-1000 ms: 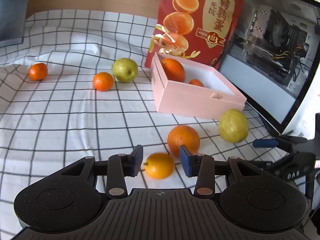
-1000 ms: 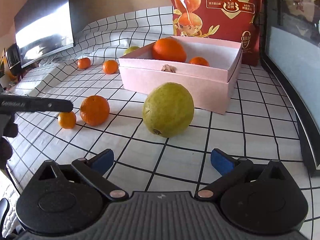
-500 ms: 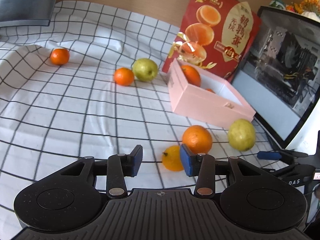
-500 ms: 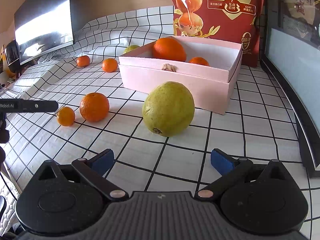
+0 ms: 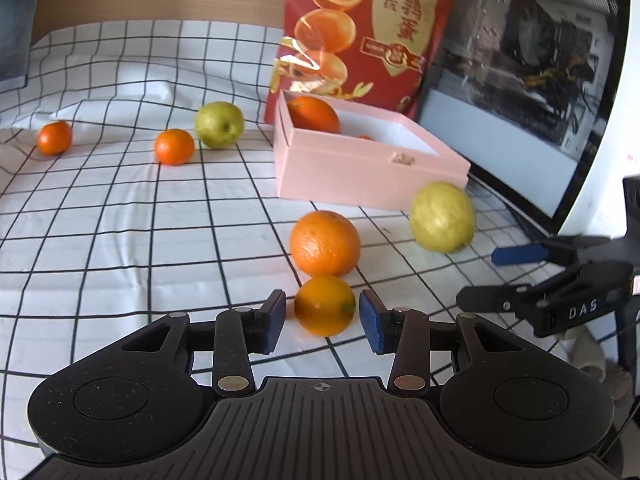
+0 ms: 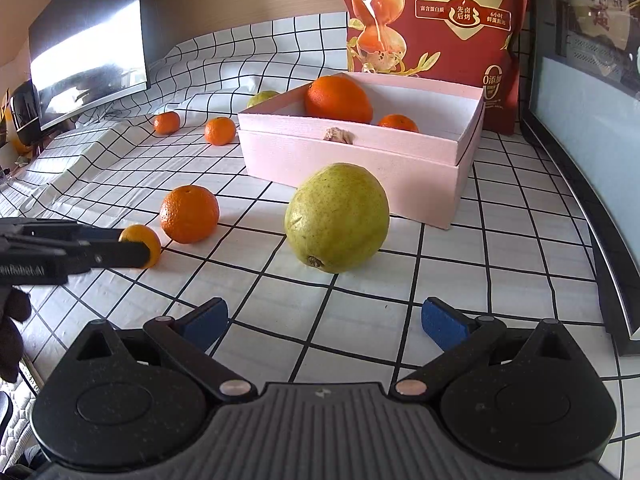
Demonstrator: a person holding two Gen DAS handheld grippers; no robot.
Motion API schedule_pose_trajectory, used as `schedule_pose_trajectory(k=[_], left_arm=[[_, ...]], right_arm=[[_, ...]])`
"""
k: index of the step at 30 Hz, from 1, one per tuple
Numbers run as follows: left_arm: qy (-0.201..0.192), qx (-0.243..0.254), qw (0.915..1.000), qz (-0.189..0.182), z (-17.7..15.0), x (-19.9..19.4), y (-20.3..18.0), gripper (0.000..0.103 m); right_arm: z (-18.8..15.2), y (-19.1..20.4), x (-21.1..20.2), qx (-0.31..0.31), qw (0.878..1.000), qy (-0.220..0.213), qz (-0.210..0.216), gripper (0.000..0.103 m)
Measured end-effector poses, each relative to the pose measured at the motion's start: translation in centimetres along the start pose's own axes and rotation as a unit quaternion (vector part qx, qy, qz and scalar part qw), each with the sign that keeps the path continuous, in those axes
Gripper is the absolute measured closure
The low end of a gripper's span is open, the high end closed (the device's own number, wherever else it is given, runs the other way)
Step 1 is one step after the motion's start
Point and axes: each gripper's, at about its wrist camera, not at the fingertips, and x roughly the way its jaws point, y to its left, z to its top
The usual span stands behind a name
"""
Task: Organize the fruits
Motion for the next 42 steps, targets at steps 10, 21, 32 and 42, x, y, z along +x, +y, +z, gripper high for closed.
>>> schedule_pose_trajectory(k=[10, 21, 32, 42], left_arm=[[-0.007, 0.028, 0.9994, 0.018, -0.5, -0.5, -0.8, 0.066], [0.000, 0.027, 0.9994, -0.021, -0.5, -0.1, -2.1, 0.066], [0.007, 0.017, 0.9994, -0.027, 0.1, 0.4, -2.0, 0.066], [-0.046, -0.021, 0.9974, -0.051, 9.2, 0.8, -2.5, 0.066]], right_arm=[[0.2, 0.8, -0.3, -0.018, 1.000, -0.001, -0.012, 0.002], [4.5, 1.4, 3.4, 0.000, 0.999, 0.002, -0.049, 0.009], [4.6, 1.9, 4.5, -0.030, 0.997, 0.025, -0.069, 0.040], [9.7, 1.3, -1.1, -0.011, 0.997, -0.059, -0.057, 0.041]])
